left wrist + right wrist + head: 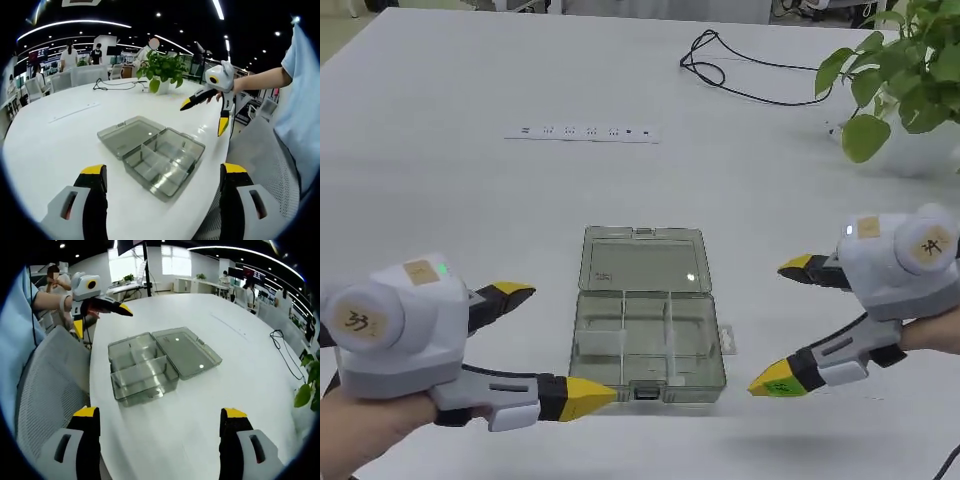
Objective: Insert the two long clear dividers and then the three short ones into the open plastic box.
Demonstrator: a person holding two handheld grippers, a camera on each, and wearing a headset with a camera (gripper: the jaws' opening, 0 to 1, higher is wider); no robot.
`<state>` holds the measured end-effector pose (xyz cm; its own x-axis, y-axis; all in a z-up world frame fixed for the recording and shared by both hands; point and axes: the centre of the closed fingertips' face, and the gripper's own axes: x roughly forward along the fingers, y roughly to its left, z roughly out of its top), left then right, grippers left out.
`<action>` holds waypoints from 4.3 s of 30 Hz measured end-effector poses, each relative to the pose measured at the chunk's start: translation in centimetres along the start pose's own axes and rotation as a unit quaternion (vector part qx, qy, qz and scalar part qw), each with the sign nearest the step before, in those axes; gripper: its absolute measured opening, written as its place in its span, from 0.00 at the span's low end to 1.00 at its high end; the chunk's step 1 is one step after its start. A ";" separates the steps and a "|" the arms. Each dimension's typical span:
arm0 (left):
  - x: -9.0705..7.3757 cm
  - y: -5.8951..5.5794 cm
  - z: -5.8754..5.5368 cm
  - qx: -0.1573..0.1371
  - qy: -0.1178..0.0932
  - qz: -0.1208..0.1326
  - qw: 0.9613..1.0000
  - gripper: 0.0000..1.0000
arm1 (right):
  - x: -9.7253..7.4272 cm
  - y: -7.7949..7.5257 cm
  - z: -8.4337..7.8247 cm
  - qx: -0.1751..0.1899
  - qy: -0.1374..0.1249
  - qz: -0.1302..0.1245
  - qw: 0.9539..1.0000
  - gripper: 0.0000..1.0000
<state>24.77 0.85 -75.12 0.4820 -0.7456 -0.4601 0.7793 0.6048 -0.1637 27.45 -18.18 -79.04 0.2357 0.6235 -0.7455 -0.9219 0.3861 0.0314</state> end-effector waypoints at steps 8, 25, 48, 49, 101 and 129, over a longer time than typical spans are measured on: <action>-0.3 -0.2 -0.2 -0.005 0.000 0.005 1.000 0.95 | -0.9 -0.4 -2.7 -0.008 0.031 -0.002 0.999 0.98; -1.4 0.3 0.0 -0.006 0.003 0.025 1.000 0.95 | -0.5 -0.5 -6.4 -0.086 0.120 0.021 0.989 0.75; -2.1 0.3 -0.6 -0.020 -0.004 0.039 0.999 0.94 | 0.0 -0.8 -9.2 -0.148 0.197 0.063 0.967 0.42; -2.0 0.3 -0.5 -0.020 -0.005 0.039 0.999 0.94 | 0.1 -0.7 -9.2 -0.148 0.196 0.063 0.967 0.41; 1.8 -0.9 2.3 -0.131 -0.051 -0.014 0.990 0.81 | -0.5 0.6 0.6 -0.208 0.111 0.008 0.972 0.32; 6.8 -5.0 4.9 -0.319 -0.008 -0.111 0.941 0.27 | 1.4 4.8 9.0 -0.318 0.044 0.004 0.947 0.32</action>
<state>26.12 -8.60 -73.16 0.3448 -0.8746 -0.3407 0.4653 0.4745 -0.7472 26.12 -9.35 -73.90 0.2279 0.5554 -0.7997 -0.9289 -0.1222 -0.3496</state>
